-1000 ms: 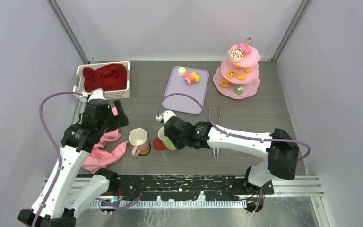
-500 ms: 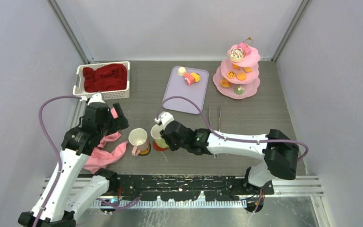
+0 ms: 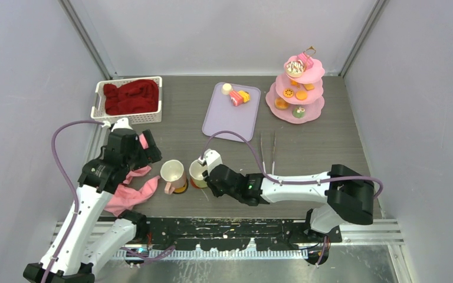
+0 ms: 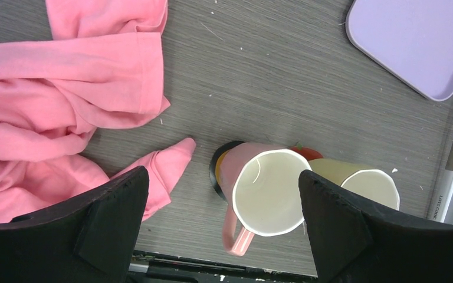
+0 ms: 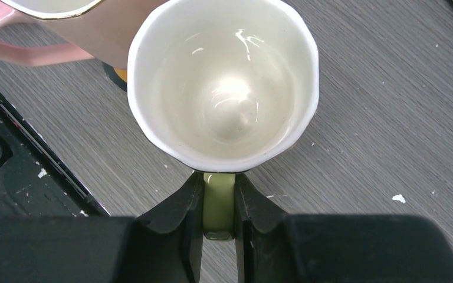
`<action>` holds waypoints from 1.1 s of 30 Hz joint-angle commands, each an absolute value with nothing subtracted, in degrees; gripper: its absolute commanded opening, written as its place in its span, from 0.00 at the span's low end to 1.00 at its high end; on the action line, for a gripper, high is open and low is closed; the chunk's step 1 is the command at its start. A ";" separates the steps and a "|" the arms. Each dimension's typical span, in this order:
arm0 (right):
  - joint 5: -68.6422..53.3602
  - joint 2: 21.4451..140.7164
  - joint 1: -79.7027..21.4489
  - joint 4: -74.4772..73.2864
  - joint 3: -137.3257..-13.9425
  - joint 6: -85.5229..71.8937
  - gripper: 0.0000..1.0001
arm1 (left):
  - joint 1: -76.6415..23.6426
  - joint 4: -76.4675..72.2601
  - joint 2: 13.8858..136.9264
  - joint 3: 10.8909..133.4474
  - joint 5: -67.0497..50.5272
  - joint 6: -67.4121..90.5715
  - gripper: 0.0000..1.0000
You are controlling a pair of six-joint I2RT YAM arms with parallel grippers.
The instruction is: Serve the afternoon tea
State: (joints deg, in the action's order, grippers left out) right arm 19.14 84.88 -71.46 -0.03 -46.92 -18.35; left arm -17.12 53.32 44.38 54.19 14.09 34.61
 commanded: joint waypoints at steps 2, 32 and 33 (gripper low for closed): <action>21.18 85.24 -71.81 5.11 -48.28 -18.59 0.01 | -16.81 50.37 44.57 54.07 13.49 35.16 0.97; 26.14 72.58 -48.91 -22.09 -64.76 -23.78 0.99 | -15.32 51.34 63.71 71.08 5.46 29.63 0.99; 26.64 71.93 -46.35 -23.02 -65.55 -24.41 1.00 | -15.31 51.75 64.49 72.76 5.38 29.57 0.99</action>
State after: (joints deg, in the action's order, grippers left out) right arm 26.70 76.09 -55.75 -16.95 -61.89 -20.21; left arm -15.66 51.46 62.85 65.76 6.81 31.53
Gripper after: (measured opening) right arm 0.968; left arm 0.992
